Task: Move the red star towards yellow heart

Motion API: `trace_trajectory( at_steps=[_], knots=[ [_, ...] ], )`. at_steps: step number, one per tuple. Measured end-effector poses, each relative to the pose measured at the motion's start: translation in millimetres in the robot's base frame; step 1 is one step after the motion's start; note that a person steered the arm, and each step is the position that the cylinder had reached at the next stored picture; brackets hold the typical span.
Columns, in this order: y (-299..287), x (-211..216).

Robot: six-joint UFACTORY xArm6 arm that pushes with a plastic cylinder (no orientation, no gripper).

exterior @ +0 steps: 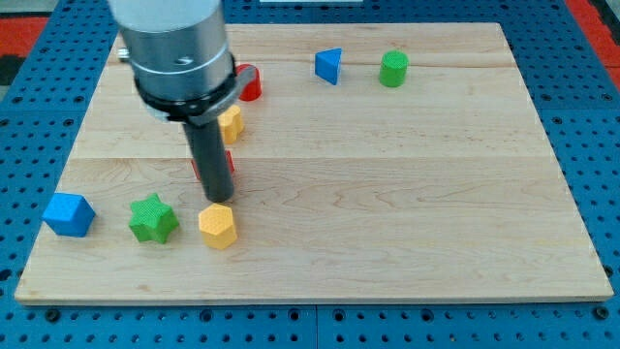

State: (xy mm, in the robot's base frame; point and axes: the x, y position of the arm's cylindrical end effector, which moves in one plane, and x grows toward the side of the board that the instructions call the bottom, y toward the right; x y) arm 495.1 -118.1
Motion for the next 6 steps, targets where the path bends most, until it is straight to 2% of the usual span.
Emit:
trace_trajectory(
  at_steps=[2,3,4,6],
  knots=[
    [-71.9,-14.6],
    [-73.2,-39.1],
    [-62.2,-37.3],
    [3.8,-29.7]
  ],
)
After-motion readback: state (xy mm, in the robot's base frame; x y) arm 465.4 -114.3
